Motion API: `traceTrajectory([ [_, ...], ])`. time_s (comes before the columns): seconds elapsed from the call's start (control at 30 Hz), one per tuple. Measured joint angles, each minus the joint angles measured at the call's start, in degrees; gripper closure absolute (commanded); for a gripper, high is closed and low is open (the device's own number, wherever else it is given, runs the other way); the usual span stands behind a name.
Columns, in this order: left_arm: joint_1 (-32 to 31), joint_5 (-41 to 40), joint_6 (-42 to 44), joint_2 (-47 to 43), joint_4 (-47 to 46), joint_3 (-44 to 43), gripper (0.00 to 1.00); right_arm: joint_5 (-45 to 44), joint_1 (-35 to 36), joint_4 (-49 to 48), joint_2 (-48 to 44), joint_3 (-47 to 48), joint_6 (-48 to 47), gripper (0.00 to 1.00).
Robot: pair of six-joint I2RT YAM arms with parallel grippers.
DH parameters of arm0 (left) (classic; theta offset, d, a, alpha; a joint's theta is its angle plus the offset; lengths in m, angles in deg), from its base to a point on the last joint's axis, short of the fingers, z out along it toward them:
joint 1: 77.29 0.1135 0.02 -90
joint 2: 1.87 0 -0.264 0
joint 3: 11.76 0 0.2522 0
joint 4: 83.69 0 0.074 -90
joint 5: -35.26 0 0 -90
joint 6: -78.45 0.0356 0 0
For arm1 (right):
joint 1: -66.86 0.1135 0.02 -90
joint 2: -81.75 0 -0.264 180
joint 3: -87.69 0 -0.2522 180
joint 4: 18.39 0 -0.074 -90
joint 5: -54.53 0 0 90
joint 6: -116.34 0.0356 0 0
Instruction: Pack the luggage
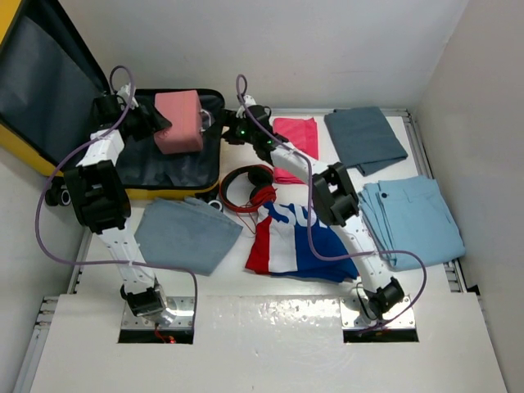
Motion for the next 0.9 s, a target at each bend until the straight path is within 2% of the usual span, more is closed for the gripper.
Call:
traceTrajectory([
  [0.17,0.3,4.4,-1.6,0.2,-1.8,0.0,0.19,-4.8,0.7,-3.1,3.8,4.3,0.5,0.12],
  [0.37,0.5,5.3,-3.1,1.3,-3.6,0.0,0.19,-10.2,1.2,-7.0,6.5,6.5,0.7,0.14],
  [0.53,0.2,4.7,-3.2,2.5,-4.4,0.0,0.19,-11.5,1.5,-8.9,6.7,6.4,-0.5,0.17],
  [0.9,0.1,4.5,-3.4,3.2,-4.9,-0.4,0.19,-13.6,2.4,-12.4,6.5,4.4,-6.5,0.16],
])
